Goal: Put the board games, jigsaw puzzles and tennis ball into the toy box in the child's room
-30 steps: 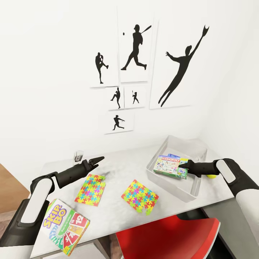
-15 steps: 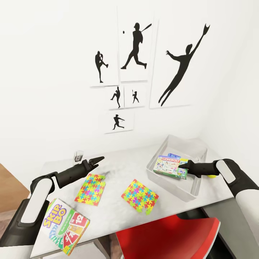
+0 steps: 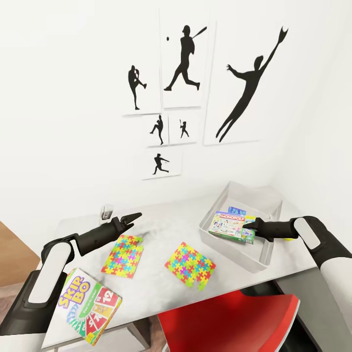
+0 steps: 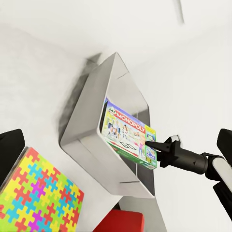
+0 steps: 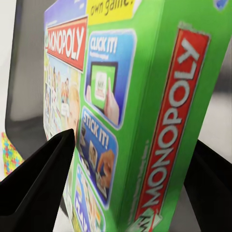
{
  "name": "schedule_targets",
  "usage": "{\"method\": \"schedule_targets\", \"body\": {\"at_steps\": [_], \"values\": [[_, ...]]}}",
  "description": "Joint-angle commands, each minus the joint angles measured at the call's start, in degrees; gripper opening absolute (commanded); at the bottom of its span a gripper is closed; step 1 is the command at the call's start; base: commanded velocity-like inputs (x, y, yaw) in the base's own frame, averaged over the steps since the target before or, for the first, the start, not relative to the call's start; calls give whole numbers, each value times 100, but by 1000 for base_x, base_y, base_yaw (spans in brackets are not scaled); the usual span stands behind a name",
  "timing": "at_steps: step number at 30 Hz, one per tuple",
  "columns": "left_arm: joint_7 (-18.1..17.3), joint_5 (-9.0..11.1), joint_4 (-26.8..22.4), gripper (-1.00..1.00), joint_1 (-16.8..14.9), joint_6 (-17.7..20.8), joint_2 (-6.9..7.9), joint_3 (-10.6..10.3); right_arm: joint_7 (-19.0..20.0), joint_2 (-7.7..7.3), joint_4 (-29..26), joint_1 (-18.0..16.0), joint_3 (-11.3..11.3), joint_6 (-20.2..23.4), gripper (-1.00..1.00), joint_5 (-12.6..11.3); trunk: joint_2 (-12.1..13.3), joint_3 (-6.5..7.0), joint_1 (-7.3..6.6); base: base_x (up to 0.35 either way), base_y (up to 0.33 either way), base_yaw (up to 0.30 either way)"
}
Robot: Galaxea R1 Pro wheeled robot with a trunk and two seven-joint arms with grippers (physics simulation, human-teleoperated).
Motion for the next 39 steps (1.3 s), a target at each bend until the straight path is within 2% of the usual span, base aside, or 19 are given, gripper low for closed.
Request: {"method": "schedule_targets", "body": {"at_steps": [1, 39], "values": [[-43, -37, 0, 100, -5, 26, -1, 8, 54, -7, 0, -6, 17, 3, -100, 41, -12, -14, 3, 0, 0, 0], [-36, -37, 0, 100, -7, 26, -1, 4, 54, -9, 28, 5, 11, 3, -100, 39, -12, -86, 3, 0, 0, 0]]}}
